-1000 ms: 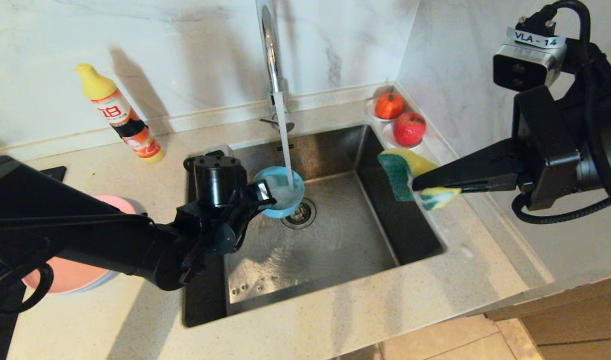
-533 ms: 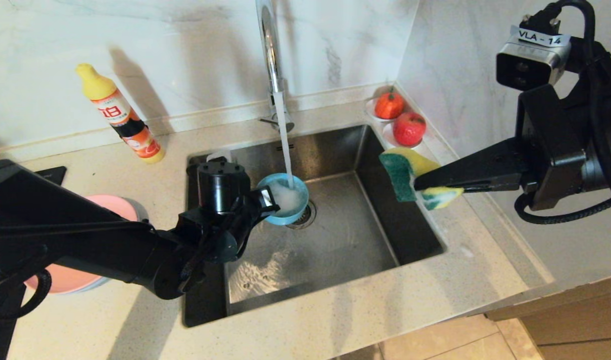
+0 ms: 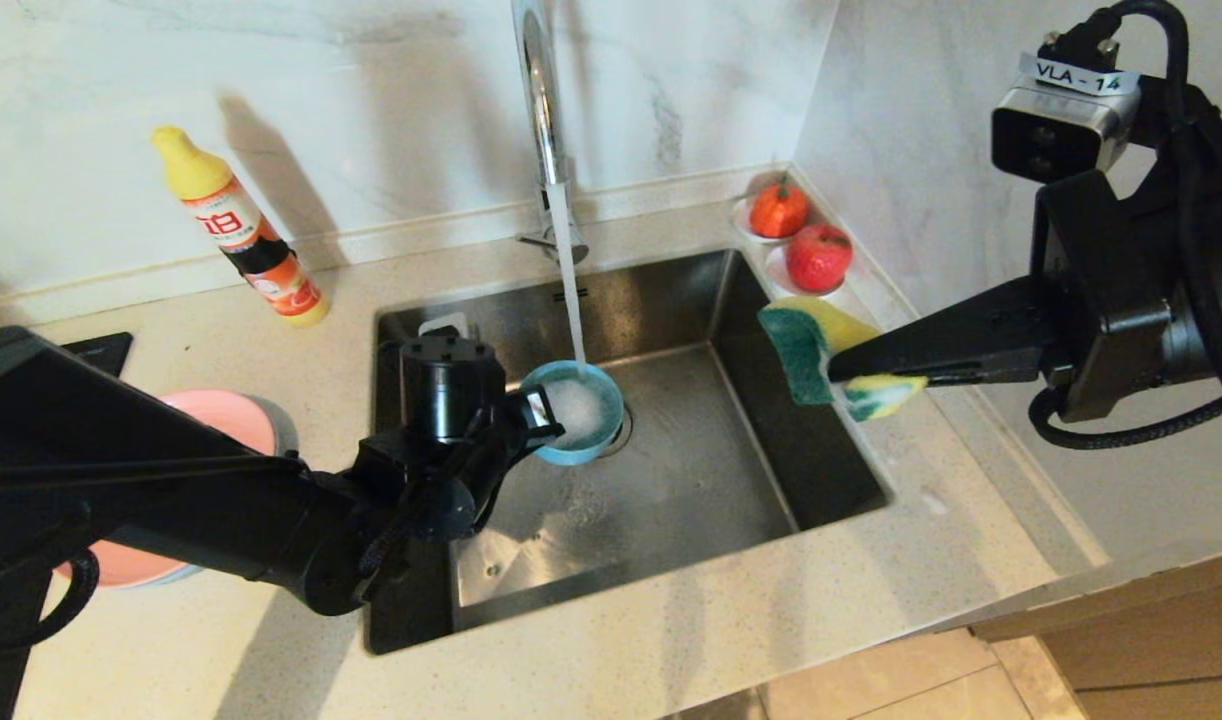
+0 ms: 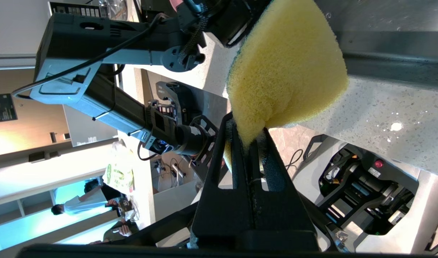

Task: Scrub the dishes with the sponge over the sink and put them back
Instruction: Rinse the bowl

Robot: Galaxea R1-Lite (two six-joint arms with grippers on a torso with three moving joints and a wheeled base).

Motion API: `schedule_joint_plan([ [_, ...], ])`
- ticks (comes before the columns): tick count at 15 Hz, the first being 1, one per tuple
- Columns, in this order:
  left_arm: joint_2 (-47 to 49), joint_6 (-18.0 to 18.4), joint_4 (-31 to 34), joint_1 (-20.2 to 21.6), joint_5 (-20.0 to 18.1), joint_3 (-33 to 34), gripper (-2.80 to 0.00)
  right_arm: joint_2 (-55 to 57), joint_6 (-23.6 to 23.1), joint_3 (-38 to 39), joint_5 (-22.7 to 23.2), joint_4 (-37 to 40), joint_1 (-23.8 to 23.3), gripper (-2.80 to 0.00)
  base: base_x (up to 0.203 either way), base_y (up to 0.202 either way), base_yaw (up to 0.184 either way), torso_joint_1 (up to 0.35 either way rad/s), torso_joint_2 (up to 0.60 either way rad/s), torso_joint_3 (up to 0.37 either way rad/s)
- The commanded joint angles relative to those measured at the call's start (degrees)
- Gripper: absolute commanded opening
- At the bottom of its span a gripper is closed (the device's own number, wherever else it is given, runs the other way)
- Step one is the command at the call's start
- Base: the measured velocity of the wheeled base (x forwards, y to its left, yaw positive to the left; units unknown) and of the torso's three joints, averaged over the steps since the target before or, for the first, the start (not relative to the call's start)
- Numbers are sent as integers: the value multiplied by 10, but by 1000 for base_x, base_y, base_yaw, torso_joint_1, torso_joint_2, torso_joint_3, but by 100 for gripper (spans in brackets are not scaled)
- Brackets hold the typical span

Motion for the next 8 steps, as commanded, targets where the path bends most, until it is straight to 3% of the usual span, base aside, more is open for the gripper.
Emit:
schedule_joint_plan([
  [1, -17, 3, -5, 3, 5, 6, -280, -2, 3, 2, 2, 2, -1, -280, 0, 0, 0, 0, 0, 0],
  [3, -31, 20, -8, 10, 8, 8, -280, -4, 3, 7, 2, 1, -1, -280, 0, 0, 0, 0, 0, 0],
  [5, -65, 61, -12, 18, 10, 16, -280, -7, 3, 8, 2, 2, -1, -280, 0, 0, 0, 0, 0, 0],
  [8, -113, 157, -59, 21, 15, 52, -280, -8, 3, 9, 1, 2, -2, -280, 0, 0, 0, 0, 0, 0],
])
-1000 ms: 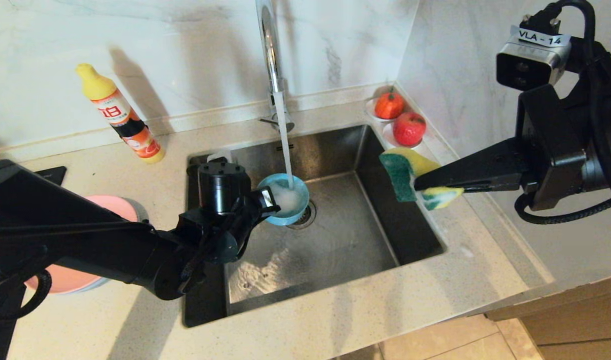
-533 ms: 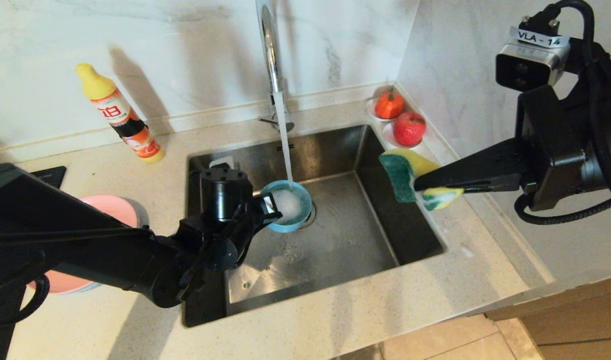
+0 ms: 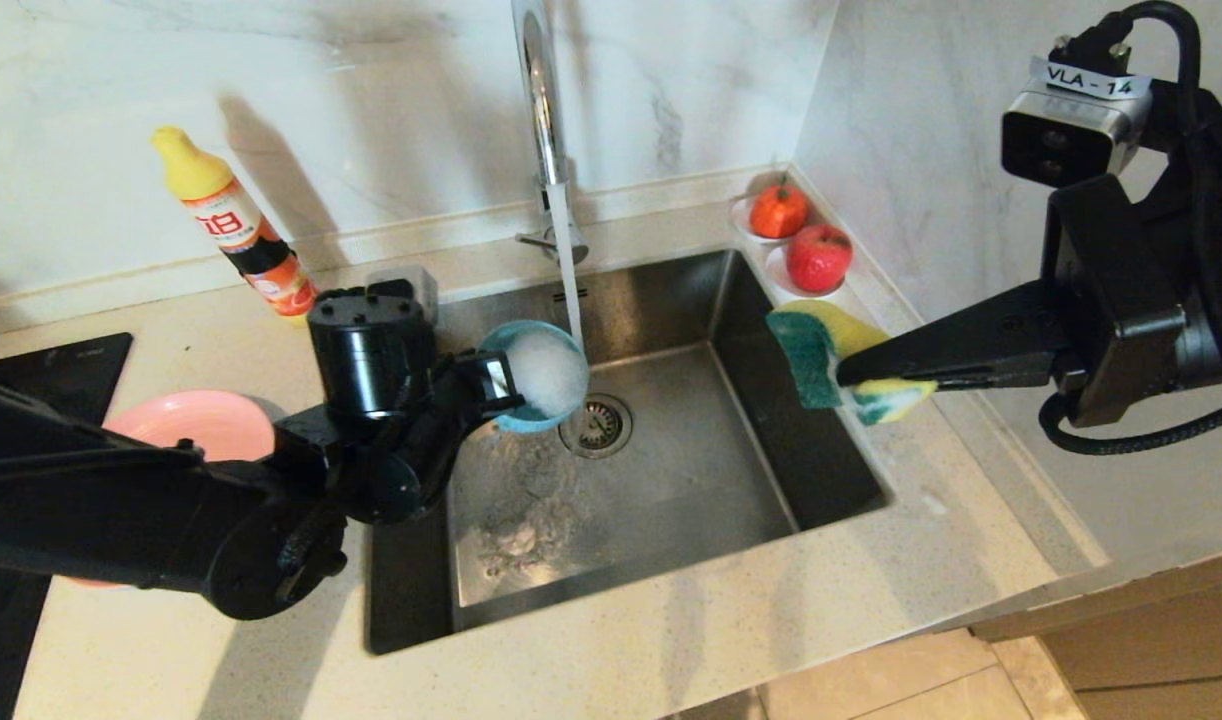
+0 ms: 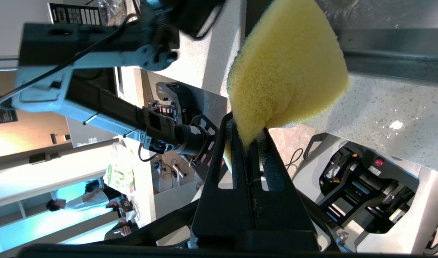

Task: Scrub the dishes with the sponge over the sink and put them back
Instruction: Rinse the bowl

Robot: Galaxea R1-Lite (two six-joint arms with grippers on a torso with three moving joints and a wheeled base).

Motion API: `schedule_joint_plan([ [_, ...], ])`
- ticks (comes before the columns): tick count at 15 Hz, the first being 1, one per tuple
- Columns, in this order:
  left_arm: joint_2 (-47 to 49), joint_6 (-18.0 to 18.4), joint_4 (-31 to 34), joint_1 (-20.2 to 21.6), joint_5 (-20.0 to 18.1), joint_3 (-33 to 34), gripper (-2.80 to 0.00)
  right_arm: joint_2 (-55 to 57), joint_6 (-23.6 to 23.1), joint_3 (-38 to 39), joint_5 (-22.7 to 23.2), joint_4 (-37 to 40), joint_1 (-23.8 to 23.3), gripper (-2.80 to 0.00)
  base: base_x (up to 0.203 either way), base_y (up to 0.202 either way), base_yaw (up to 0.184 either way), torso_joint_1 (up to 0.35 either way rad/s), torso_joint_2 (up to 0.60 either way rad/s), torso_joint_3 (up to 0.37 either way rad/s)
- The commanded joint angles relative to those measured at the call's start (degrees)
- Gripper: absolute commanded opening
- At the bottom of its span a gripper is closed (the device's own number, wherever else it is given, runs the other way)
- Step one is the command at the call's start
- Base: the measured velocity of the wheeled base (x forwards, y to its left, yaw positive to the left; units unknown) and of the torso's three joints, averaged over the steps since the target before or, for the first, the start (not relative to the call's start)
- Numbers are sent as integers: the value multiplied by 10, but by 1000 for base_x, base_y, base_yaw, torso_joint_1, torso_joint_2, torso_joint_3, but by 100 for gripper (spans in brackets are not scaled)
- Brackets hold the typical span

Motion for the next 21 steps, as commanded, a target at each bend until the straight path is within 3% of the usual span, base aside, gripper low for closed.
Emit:
schedule_joint_plan([
  [1, -42, 74, -72, 3, 3, 44, -280, -2, 1, 3, 1, 2, 0, -280, 0, 0, 0, 0, 0, 0],
  [4, -45, 185, -232, 10, 3, 111, -280, -3, 1, 9, 1, 2, 0, -280, 0, 0, 0, 0, 0, 0],
  [6, -47, 250, -301, 12, 4, 137, -280, -4, 1, 10, 2, 2, 1, -280, 0, 0, 0, 0, 0, 0],
  [13, -104, 318, -330, 11, -6, 150, -280, 0, 1, 11, 2, 2, 1, -280, 0, 0, 0, 0, 0, 0],
  [18, -153, 376, -330, 11, -67, 146, -280, 9, 1, 17, 3, 1, 1, -280, 0, 0, 0, 0, 0, 0],
  [21, -176, 391, -329, 11, -99, 138, -280, 13, 1, 18, 3, 1, 1, -280, 0, 0, 0, 0, 0, 0],
])
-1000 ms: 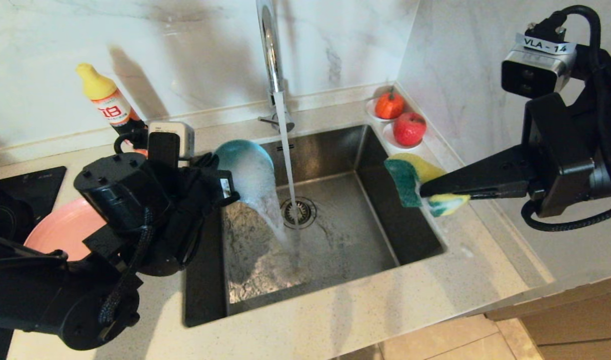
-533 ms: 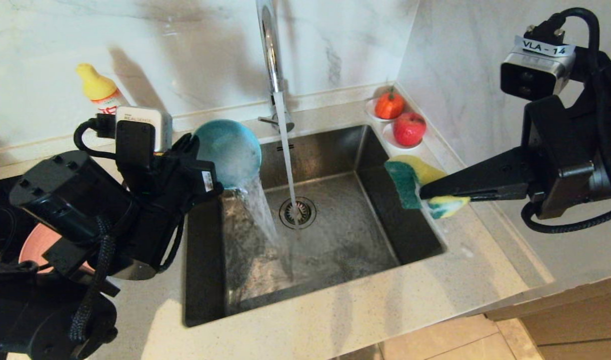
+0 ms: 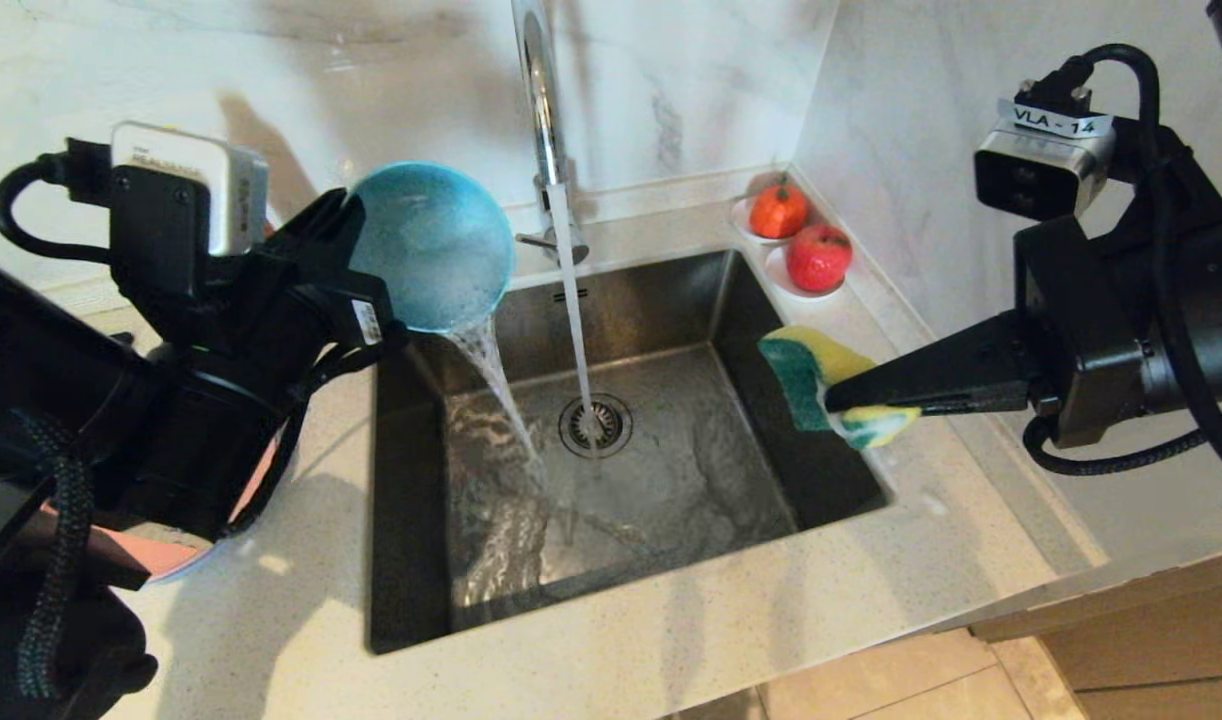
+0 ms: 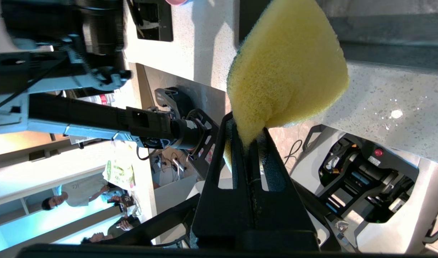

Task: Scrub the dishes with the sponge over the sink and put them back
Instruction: Rinse the bowl

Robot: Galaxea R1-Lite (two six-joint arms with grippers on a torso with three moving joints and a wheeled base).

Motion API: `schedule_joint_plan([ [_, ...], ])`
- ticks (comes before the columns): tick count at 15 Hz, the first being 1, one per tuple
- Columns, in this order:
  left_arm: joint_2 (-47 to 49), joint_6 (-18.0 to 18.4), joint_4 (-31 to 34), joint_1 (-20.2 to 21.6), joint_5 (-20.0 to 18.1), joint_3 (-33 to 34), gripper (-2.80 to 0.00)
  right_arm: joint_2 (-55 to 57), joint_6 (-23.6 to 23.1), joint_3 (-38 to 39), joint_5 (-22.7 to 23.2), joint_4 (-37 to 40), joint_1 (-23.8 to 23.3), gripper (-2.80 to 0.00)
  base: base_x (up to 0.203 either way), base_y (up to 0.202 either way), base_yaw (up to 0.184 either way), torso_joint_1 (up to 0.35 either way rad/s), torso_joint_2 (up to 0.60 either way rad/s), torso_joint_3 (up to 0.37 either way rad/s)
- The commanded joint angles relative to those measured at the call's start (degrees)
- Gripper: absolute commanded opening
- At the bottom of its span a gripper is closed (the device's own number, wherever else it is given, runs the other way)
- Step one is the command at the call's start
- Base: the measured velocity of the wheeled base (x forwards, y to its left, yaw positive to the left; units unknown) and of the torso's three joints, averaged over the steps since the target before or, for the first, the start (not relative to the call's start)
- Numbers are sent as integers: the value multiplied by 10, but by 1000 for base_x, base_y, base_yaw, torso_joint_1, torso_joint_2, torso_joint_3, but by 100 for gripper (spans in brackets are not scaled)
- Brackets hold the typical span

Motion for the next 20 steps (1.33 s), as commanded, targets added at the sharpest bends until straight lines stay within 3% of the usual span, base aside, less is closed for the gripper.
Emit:
schedule_joint_plan([
  [1, -25, 11, -4, 0, -15, -6, -280, 7, 2, 1, 2, 2, 0, -280, 0, 0, 0, 0, 0, 0],
  [3, -40, 31, -4, 0, -49, -9, -280, 9, 1, 2, 1, 2, 0, -280, 0, 0, 0, 0, 0, 0],
  [10, -55, 64, -9, 0, -108, -4, -280, 16, -1, 0, 1, 1, 0, -280, 0, 0, 0, 0, 0, 0],
  [19, -59, 121, -33, 3, -154, -2, -280, 28, 1, 9, 0, -28, -1, -280, 0, 0, 0, 0, 0, 0],
  [20, -61, 141, -36, 6, -173, 2, -280, 30, 1, 9, 0, -30, -3, -280, 0, 0, 0, 0, 0, 0],
])
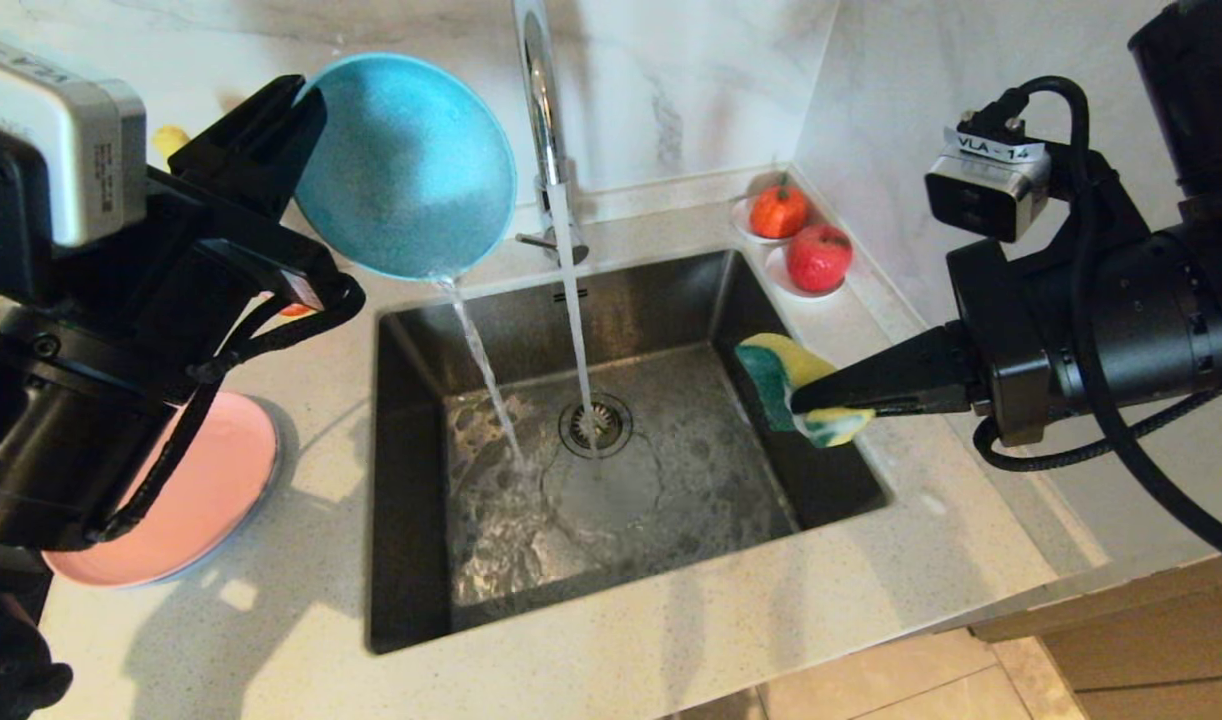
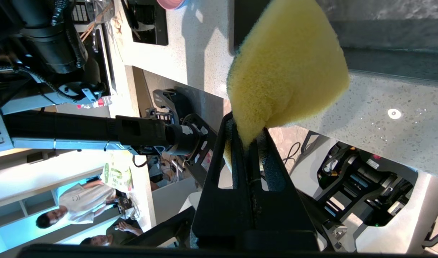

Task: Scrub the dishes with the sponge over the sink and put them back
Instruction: Rinse the bowl

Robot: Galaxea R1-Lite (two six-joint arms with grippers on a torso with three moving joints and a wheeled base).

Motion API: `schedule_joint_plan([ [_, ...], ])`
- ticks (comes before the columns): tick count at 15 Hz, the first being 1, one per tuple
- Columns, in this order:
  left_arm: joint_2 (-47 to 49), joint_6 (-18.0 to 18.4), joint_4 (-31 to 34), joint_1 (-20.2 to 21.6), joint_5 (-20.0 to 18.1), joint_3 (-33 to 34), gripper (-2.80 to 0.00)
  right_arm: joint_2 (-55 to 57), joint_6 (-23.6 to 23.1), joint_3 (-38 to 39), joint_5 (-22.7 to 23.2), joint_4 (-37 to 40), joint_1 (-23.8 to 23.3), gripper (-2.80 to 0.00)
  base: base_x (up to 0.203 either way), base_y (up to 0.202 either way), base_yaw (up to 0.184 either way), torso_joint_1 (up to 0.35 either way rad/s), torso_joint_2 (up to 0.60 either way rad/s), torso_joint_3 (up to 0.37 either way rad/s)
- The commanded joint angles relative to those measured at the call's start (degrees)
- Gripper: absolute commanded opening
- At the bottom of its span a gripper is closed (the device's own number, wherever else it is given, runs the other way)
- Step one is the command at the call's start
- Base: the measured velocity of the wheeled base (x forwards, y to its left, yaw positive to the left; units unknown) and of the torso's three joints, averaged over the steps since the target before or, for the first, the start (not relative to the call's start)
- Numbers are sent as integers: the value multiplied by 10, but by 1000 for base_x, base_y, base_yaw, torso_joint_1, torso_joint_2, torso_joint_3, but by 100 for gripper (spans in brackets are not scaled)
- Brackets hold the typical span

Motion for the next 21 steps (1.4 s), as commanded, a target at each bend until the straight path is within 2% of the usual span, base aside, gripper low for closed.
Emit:
schedule_joint_plan([
  [1, -2, 21, -10, 5, -19, 6, -280, 5, 1, 1, 1, -3, -3, -280, 0, 0, 0, 0, 0, 0],
  [7, -3, 42, -14, 7, -41, 30, -280, 5, 1, 0, 1, -5, -6, -280, 0, 0, 0, 0, 0, 0],
  [12, 1, 27, -12, 8, -28, 39, -280, 2, 2, 1, 2, -5, -6, -280, 0, 0, 0, 0, 0, 0],
  [13, 5, 0, -3, 12, 5, 38, -280, -1, 2, 2, 1, -4, -6, -280, 0, 0, 0, 0, 0, 0],
  [15, 6, -65, 55, 21, 40, 31, -280, -5, 2, 3, 1, -4, -8, -280, 0, 0, 0, 0, 0, 0],
  [17, -13, -140, 188, 30, 65, 10, -280, -10, 3, 5, 1, -1, -8, -280, 0, 0, 0, 0, 0, 0],
  [18, -25, -176, 228, 33, 79, -3, -280, -10, 3, 5, 1, -1, -8, -280, 0, 0, 0, 0, 0, 0],
  [19, -35, -200, 272, 35, 81, -10, -280, -17, 3, 12, 1, -3, -8, -280, 0, 0, 0, 0, 0, 0],
  [21, -60, -283, 419, 45, 86, -35, -280, -23, 3, 20, 1, -3, -8, -280, 0, 0, 0, 0, 0, 0],
])
